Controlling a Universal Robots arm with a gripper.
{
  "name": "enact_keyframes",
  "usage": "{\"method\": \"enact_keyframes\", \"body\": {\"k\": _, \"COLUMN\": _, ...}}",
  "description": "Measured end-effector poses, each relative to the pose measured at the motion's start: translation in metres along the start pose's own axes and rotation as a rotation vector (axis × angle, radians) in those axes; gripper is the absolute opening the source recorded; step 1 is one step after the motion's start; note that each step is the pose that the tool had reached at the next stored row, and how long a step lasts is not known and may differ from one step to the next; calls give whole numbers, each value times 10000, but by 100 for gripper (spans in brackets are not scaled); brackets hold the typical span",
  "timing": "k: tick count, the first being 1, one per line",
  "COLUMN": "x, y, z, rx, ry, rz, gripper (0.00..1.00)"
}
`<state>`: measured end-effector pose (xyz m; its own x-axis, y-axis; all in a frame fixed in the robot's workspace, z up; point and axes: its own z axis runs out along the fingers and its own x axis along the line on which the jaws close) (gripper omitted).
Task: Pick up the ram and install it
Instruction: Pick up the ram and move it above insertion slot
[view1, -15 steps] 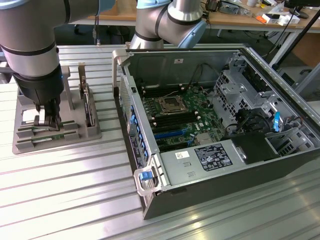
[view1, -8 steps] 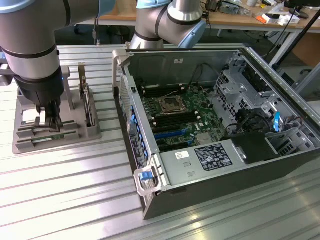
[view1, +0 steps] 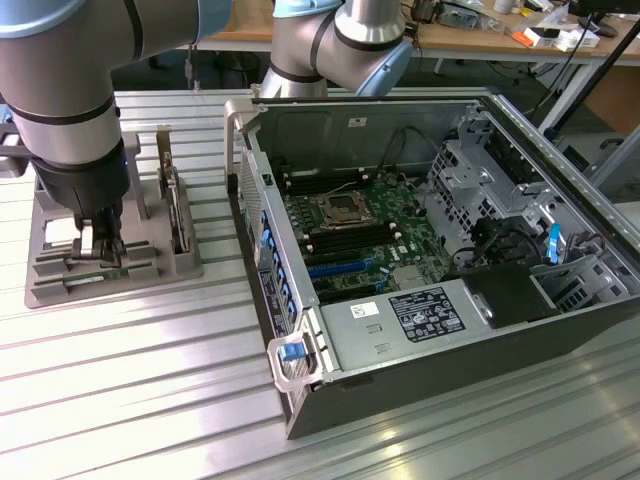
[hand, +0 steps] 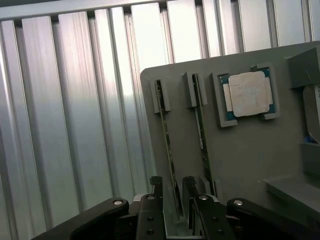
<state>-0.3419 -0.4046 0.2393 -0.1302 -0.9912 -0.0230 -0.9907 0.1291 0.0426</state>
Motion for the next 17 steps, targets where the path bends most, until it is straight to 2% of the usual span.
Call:
{"method": "enact_keyframes", "body": {"k": 11, "x": 16, "y": -3, "z": 101, "rx": 1, "ry": -1, "rz": -4, "gripper": 30}}
{"method": "enact_keyframes", "body": {"k": 15, "x": 35, "y": 45, "z": 137, "rx": -6, "ry": 14, "rz": -349, "gripper": 30}}
{"method": "enact_keyframes", "body": {"k": 17, "x": 28, "y": 49, "z": 168, "rx": -22, "ry": 41, "rz": -946, "gripper": 30}}
